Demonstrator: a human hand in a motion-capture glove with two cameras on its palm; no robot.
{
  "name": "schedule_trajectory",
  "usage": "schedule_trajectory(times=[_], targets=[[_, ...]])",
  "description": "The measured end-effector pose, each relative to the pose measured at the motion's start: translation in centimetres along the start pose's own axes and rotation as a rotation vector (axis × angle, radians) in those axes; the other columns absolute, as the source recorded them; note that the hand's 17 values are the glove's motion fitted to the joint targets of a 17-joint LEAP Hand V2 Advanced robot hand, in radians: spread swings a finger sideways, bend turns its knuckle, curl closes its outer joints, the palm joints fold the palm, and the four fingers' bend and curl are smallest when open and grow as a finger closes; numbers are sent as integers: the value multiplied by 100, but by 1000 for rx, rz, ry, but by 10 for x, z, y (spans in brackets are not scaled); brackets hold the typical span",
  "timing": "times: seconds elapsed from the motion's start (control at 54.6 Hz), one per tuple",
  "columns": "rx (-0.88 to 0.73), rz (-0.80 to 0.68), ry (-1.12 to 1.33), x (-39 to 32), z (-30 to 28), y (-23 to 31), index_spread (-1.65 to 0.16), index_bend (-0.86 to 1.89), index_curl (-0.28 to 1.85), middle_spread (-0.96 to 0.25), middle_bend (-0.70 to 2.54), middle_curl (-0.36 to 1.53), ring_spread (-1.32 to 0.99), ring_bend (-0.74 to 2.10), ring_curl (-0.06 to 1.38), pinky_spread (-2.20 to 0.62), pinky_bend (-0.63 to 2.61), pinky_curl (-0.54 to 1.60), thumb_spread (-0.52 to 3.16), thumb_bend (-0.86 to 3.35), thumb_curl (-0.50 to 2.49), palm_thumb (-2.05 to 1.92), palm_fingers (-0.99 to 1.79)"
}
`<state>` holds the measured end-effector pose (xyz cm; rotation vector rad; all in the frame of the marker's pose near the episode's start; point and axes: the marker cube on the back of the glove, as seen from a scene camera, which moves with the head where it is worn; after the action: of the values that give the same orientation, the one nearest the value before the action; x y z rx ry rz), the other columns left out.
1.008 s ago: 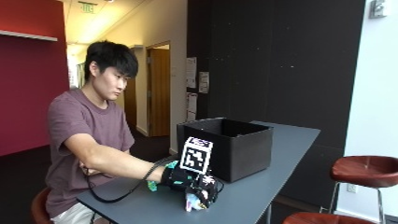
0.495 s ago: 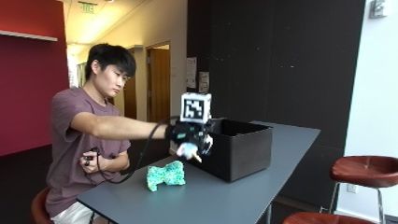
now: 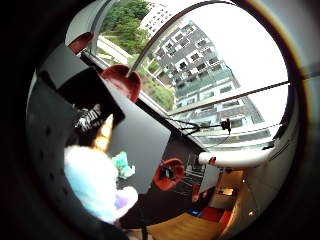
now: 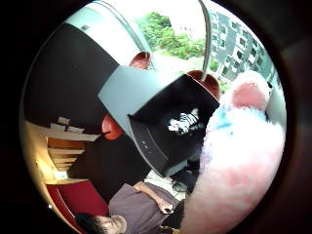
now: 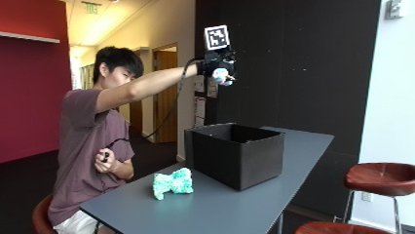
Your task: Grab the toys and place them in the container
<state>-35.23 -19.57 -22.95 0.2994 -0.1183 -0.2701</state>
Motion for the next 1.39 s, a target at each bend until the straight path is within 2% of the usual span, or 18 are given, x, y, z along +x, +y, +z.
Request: schedule_trajectory(times=[0.073,0.147,0.165,0.22,0.257,0.385,0.55,0.586,0.641,0.678,0.733,0.806,0.825,0.88,0.916,1.155,1.338,1.393], targets=[[14,-29,-26,-26,-4,-18,-21,112,87,-18,131,81,-43,120,73,-38,105,58,48,3,83,55,104],[0,118,-155,-56,-6,-40,-21,112,89,-18,131,81,-43,120,74,-38,105,59,47,2,86,56,103],[-3,107,-161,-62,-3,-44,-21,111,89,-18,131,81,-43,120,74,-37,105,59,47,2,86,55,103],[-14,-73,-78,-68,11,-46,-21,111,90,-18,131,82,-43,120,74,-38,105,60,47,1,88,56,103],[-35,-120,-51,-75,19,-50,-21,110,90,-17,131,82,-43,120,74,-38,106,60,47,1,89,56,102],[-204,-117,-71,-96,46,-62,-20,105,92,-18,125,81,-42,119,74,-37,105,60,50,-1,91,55,91],[-422,-100,-30,-114,84,-67,-21,82,91,-21,111,78,-41,123,74,-34,105,59,78,-4,85,42,60],[-489,-81,-1,-115,93,-66,-21,68,87,-20,101,75,-40,114,72,-29,103,59,93,-10,77,24,20],[-536,-70,2,-120,101,-66,-20,39,80,-17,74,67,-32,98,70,-21,122,64,102,-11,69,9,-35],[-525,-73,-15,-126,104,-68,-19,21,71,-12,56,60,-25,80,64,-16,131,60,105,-9,65,3,-51],[-473,-63,-45,-130,107,-72,-19,7,59,-7,39,53,-18,60,55,-10,132,57,108,-8,60,-4,-52],[-433,143,-100,-132,106,-83,-18,2,47,-3,25,47,-11,45,48,-4,129,55,110,-7,54,-7,-45],[-424,136,-99,-129,105,-82,-17,1,46,-2,22,46,-9,43,47,-3,127,54,111,-7,53,-7,-44],[-384,-77,-77,-117,101,-73,-17,0,40,-1,15,43,-6,37,44,0,123,52,112,-6,50,-7,-43],[-367,-135,-73,-114,98,-71,-17,0,37,0,14,42,-4,34,43,1,121,51,113,-6,48,-7,-41],[-320,-126,-83,-98,69,-49,-16,1,23,3,10,33,2,25,40,5,114,45,116,-5,38,-6,-36],[-254,-226,-81,-61,48,6,-15,4,18,3,11,28,3,24,40,6,108,41,118,-5,34,-6,-31],[-263,-210,-67,-48,48,29,-15,5,17,3,12,27,3,24,40,6,107,40,119,-5,33,-5,-29]])
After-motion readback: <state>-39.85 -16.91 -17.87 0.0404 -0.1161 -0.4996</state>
